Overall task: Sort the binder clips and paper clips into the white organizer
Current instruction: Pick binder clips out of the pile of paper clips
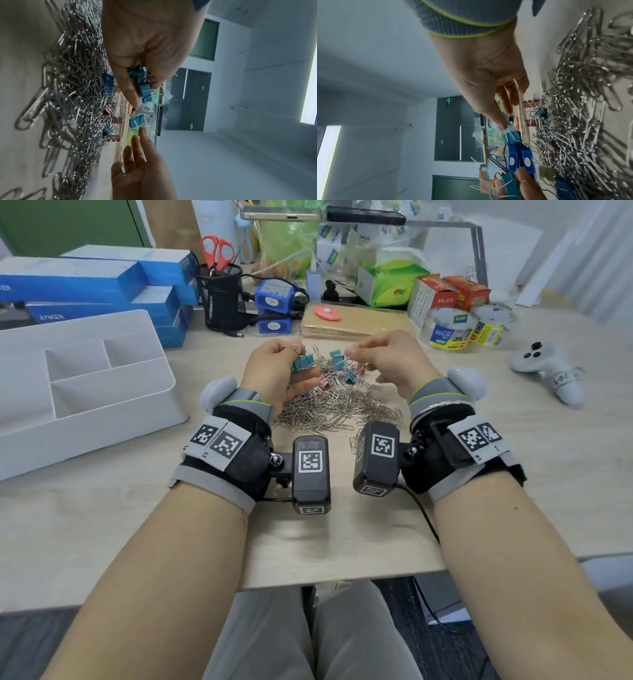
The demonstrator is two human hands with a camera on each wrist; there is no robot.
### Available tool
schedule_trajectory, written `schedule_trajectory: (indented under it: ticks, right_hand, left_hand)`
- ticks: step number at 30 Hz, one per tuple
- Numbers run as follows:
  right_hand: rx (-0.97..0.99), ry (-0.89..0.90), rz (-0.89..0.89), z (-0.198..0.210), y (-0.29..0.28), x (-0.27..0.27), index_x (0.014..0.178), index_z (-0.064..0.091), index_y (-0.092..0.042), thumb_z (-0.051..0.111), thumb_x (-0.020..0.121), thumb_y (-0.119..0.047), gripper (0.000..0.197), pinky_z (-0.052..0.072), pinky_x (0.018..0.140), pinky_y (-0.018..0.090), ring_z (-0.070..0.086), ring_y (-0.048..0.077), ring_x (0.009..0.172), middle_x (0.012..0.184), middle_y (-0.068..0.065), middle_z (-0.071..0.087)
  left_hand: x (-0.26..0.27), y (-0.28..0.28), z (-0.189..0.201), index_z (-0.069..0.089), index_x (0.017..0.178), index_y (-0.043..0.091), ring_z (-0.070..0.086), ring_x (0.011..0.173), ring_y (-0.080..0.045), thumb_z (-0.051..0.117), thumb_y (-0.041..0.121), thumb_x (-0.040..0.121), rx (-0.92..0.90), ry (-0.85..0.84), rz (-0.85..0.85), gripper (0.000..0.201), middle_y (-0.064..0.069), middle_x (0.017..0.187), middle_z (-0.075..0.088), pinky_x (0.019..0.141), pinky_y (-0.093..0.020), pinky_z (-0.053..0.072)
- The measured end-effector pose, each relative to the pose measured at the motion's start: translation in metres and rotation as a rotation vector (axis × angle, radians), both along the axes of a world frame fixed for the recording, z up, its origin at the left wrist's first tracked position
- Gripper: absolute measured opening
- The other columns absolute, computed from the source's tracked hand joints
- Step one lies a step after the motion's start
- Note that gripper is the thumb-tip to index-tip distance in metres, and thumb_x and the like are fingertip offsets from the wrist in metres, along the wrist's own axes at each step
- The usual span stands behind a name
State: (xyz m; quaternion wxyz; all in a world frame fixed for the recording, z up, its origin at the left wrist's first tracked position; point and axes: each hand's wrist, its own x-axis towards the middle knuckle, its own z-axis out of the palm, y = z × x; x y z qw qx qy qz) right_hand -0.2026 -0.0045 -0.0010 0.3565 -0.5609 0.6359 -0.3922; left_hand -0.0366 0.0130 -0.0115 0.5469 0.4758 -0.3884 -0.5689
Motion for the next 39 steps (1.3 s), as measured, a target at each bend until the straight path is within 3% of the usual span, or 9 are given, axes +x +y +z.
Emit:
schedule_trajectory:
  ticks: [5, 10, 15, 19, 23, 27, 31, 34, 39]
  right_hand:
    - [-0.077, -0.041, 0.04, 0.002, -0.002, 0.001, 0.071, 0.065, -0.021, 0.071, 0.082, -0.023, 0.013, 0.038, 0.05, 0.018, 0.054, 0.008, 0.063, 0.081, 0.003, 0.066]
    - [-0.054, -0.094, 0.071, -0.001, -0.004, 0.004, 0.075, 0.065, -0.017, 0.069, 0.084, -0.019, 0.01, 0.041, 0.054, 0.02, 0.062, 0.007, 0.064, 0.078, 0.002, 0.069]
    - [-0.098, -0.229, 0.121, 0.0, -0.003, 0.009, 0.076, 0.062, -0.016, 0.07, 0.084, -0.019, 0.011, 0.043, 0.047, 0.015, 0.067, 0.007, 0.059, 0.077, 0.003, 0.07]
    - [-0.169, -0.273, 0.132, 0.002, -0.002, 0.016, 0.079, 0.063, -0.015, 0.073, 0.081, -0.019, 0.011, 0.046, 0.048, 0.015, 0.065, 0.007, 0.058, 0.077, 0.004, 0.068]
    - [-0.194, -0.222, 0.171, 0.002, 0.001, 0.02, 0.075, 0.065, -0.018, 0.075, 0.079, -0.02, 0.011, 0.046, 0.049, 0.016, 0.062, 0.009, 0.062, 0.073, 0.001, 0.066]
    - [-0.209, -0.139, 0.211, 0.002, 0.005, 0.023, 0.078, 0.07, -0.02, 0.067, 0.087, -0.025, 0.011, 0.041, 0.051, 0.018, 0.058, 0.01, 0.066, 0.076, 0.0, 0.069]
    - [-0.172, -0.124, 0.09, 0.006, 0.002, 0.019, 0.092, 0.073, -0.015, 0.048, 0.095, -0.043, 0.037, 0.04, 0.05, 0.015, 0.06, 0.009, 0.068, 0.096, 0.002, 0.072]
    - [-0.126, 0.071, -0.014, -0.001, -0.006, 0.009, 0.103, 0.069, 0.0, 0.056, 0.092, -0.034, 0.038, 0.035, 0.052, 0.015, 0.05, 0.008, 0.062, 0.1, 0.014, 0.069]
    - [0.033, 0.218, 0.062, -0.014, -0.011, 0.006, 0.114, 0.067, -0.013, 0.069, 0.084, -0.023, 0.031, 0.043, 0.062, 0.021, 0.054, 0.008, 0.076, 0.099, 0.0, 0.06]
  left_hand:
    - [-0.001, -0.001, -0.002, 0.048, 0.078, 0.011, 0.066, 0.062, -0.016, 0.046, 0.015, 0.099, 0.007, -0.01, 0.006, 0.022, -0.008, 0.079, 0.059, 0.048, -0.021, 0.057]
    - [0.0, -0.001, -0.004, 0.047, 0.078, 0.014, 0.067, 0.046, -0.008, 0.048, 0.013, 0.098, 0.016, -0.016, -0.006, 0.02, -0.007, 0.077, 0.062, 0.042, -0.015, 0.05]
    - [-0.001, 0.0, -0.002, 0.053, 0.086, 0.013, 0.066, 0.047, -0.008, 0.046, 0.012, 0.099, 0.047, 0.044, -0.05, 0.014, -0.008, 0.079, 0.063, 0.038, -0.013, 0.046]
    - [-0.002, 0.002, -0.001, 0.058, 0.088, 0.01, 0.065, 0.063, -0.014, 0.042, 0.036, 0.099, 0.106, 0.027, -0.094, 0.032, -0.008, 0.077, 0.063, 0.04, -0.015, 0.047]
    - [-0.003, 0.0, -0.001, 0.06, 0.093, 0.011, 0.061, 0.065, -0.012, 0.047, 0.059, 0.089, 0.074, -0.123, -0.14, 0.049, -0.001, 0.076, 0.059, 0.045, -0.016, 0.047]
    - [-0.004, 0.001, -0.005, 0.06, 0.09, 0.013, 0.06, 0.064, -0.01, 0.058, 0.035, 0.091, -0.032, -0.105, -0.162, 0.022, 0.0, 0.079, 0.055, 0.041, -0.013, 0.043]
    - [-0.001, -0.001, -0.007, 0.059, 0.081, 0.013, 0.061, 0.054, -0.008, 0.058, 0.025, 0.093, -0.023, -0.066, -0.096, 0.017, -0.002, 0.077, 0.056, 0.037, -0.013, 0.041]
    - [-0.002, -0.003, -0.008, 0.057, 0.079, 0.014, 0.06, 0.051, -0.007, 0.057, 0.026, 0.094, -0.006, -0.058, -0.088, 0.019, -0.003, 0.077, 0.055, 0.036, -0.013, 0.039]
    - [-0.003, -0.003, -0.008, 0.056, 0.078, 0.016, 0.06, 0.047, -0.005, 0.055, 0.027, 0.095, 0.024, -0.081, -0.085, 0.02, -0.001, 0.078, 0.054, 0.037, -0.012, 0.039]
